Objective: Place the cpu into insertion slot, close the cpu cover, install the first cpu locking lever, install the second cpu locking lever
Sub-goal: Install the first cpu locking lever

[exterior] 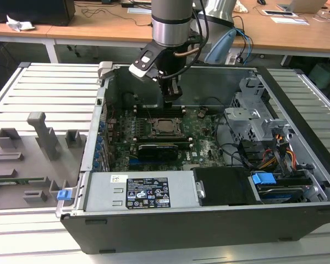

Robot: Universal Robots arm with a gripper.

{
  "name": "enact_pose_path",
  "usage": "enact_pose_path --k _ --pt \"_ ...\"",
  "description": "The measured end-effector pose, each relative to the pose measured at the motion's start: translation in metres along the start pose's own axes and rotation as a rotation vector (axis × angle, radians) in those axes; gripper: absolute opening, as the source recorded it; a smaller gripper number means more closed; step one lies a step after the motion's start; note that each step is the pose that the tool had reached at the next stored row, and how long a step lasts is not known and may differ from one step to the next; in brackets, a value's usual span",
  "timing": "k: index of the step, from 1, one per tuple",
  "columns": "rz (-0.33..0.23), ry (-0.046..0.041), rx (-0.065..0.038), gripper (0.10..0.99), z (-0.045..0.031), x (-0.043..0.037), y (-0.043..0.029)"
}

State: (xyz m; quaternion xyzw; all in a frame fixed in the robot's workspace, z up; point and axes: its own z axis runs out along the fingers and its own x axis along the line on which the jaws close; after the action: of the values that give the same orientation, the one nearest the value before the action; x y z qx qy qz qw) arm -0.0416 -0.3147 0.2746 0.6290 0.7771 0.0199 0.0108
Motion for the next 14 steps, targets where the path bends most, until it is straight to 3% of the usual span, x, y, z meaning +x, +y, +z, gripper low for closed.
enact_pose_path --k 4,14 --pt "-0.036 0.0016 0.000 0.106 0.0000 0.0000 0.0000" --pt "-0.194 0.0086 0.002 0.106 0.0000 0.0000 0.0000"
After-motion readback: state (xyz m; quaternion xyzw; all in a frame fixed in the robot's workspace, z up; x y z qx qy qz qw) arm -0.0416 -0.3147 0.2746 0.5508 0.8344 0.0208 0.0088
